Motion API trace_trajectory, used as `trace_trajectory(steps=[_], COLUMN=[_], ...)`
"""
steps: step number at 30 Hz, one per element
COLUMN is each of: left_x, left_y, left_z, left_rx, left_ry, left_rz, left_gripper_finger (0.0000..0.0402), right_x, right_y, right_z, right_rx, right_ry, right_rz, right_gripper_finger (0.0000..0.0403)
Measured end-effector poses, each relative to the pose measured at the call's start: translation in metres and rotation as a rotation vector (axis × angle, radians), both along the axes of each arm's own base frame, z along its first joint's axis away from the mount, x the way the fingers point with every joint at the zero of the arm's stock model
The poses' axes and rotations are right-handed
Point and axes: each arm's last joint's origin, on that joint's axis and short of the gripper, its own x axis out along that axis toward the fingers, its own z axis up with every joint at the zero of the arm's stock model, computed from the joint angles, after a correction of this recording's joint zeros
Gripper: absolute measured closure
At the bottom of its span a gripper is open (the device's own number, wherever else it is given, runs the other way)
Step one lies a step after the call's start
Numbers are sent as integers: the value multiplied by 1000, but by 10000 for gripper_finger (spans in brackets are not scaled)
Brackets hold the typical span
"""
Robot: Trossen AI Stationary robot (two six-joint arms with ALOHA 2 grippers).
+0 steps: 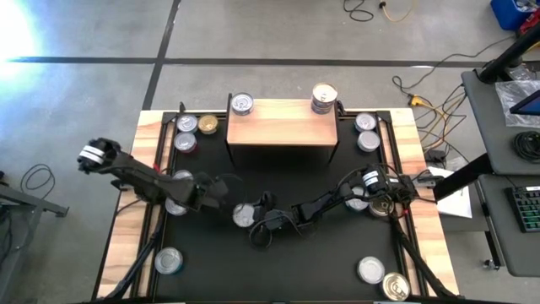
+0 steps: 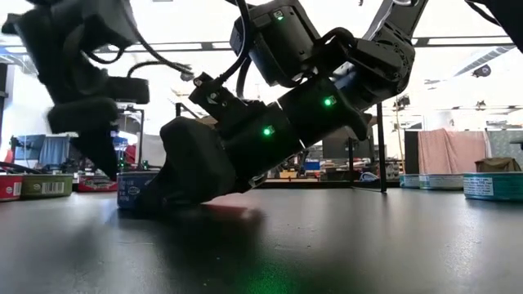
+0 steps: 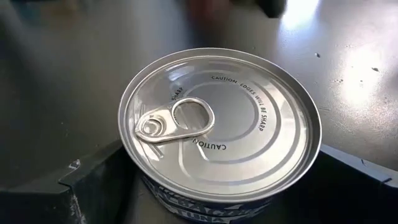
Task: Stack canned seafood by type on shelf
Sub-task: Stack the blue tuna can on top of the blue tuna can
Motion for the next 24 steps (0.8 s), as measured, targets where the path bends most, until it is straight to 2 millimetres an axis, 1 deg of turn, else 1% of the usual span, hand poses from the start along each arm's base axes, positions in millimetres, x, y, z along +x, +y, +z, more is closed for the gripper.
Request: trace_trajectory(steps=[2,5,6,11,14,20,24], left_x=[2,14,18,32,42,62,63], left_y=[2,0,-1,-7,-11,-19,-19], left_z=[-9,-12,-14,-32,-39,-40,-39], left_rx=[-51,-105,-134,-217,-240,-277,-281], left_ry=[-71,-256,-291,-270,-256,-311,-299], left_rz=[-4,-31,-46,-88,-102,-171,-172], left_gripper_finger=[401,401,401,401,401,401,401], right_x=[0,0,0,-1,0,0,0], right_y=[0,-1,-2,-3,-1,2,3], right_z=[0,-1,-1,-2,-1,0,-1], right_rx=[-4,1,7,22,29,19,30], right_ry=[0,7,10,13,2,6,43], right_rz=[2,-2,-8,-23,-2,44,36], right_gripper_finger=[3,3,3,3,3,3,3])
